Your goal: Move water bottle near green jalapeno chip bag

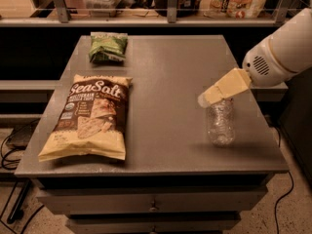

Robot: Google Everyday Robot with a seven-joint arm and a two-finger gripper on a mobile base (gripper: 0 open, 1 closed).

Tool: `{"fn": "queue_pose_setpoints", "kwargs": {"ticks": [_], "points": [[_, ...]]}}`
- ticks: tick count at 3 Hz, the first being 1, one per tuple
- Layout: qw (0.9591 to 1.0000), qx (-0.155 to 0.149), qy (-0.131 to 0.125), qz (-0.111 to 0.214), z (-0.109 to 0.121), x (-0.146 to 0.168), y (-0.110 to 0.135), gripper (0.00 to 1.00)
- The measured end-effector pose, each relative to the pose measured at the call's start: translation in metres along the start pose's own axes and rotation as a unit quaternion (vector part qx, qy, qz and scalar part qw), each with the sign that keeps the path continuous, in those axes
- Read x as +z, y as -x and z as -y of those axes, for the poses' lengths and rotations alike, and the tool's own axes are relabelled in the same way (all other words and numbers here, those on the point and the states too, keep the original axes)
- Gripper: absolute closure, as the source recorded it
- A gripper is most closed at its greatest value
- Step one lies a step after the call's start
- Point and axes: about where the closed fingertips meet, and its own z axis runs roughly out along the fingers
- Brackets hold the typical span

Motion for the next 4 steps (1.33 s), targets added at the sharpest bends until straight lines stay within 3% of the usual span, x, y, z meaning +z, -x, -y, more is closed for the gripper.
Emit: {"fn": "queue_pose_setpoints", "kwargs": {"ticks": [2,4], "points": [[0.9987,0.044,0.017,-0.022,-0.003,0.044,-0.002,0.00],[0.9957,0.072,0.030,-0.049,-0.001,0.072,-0.015,0.41]]}}
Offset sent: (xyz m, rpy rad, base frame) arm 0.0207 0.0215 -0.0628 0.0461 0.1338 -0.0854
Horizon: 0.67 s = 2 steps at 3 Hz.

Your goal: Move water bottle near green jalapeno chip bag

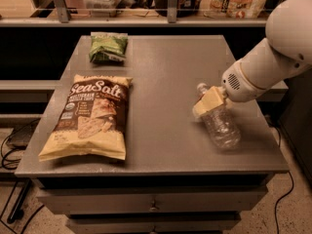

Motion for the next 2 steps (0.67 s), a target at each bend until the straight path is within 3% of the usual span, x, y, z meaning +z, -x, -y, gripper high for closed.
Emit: {"fn": "queue_pose_setpoints", "kwargs": {"ticks": [1,2], "points": [[1.0000,0.002,-0.004,-0.003,0.001,0.002,0.000,0.64],[0.9996,-0.023,-0.008,0.016,-0.005,-0.013,0.015,0.87]]}}
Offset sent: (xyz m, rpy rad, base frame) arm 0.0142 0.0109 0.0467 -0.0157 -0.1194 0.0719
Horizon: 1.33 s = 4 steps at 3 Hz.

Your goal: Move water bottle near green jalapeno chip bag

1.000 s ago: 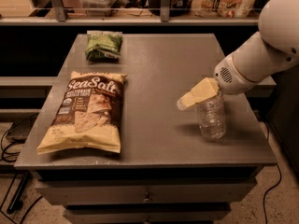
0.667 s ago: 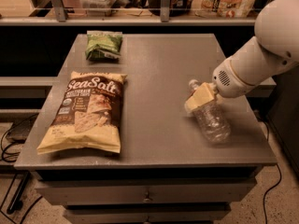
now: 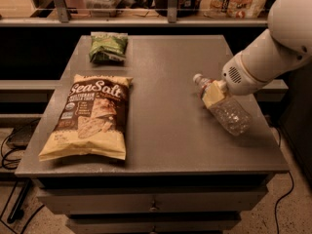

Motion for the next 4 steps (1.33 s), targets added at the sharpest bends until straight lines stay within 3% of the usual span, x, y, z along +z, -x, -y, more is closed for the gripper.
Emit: {"fn": "queue_pose_setpoints", "kwargs": {"ticks": [1,3,4], "points": [[0.9969,-0.056,-0.001,0.055,-0.010,-0.041,0.040,1.00],[0.9974,-0.055,-0.002,0.046,-0.009,-0.038,0.038,1.00],[0.9968,-0.043,0.025,0.063,-0.016,-0.016,0.062,1.00]]}}
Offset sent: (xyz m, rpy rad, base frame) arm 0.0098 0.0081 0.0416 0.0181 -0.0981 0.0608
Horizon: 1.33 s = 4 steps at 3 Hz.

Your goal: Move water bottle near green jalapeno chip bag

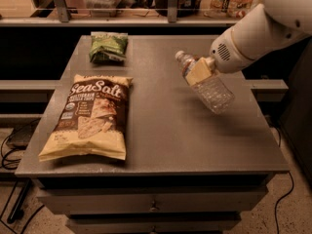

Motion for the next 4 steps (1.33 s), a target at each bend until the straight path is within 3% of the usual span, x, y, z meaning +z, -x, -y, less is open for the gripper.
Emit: {"fn": "queue_pose_setpoints", "kwargs": {"ticks": [2,3,4], "points": [[0.9954,0.011,0.079,0.052,-0.011,0.081,0.091,1.00],[0.9898,0.029,0.114,0.080,-0.017,0.114,0.139,1.00],[0.9892,0.028,0.116,0.085,-0.017,0.115,0.145,1.00]]}}
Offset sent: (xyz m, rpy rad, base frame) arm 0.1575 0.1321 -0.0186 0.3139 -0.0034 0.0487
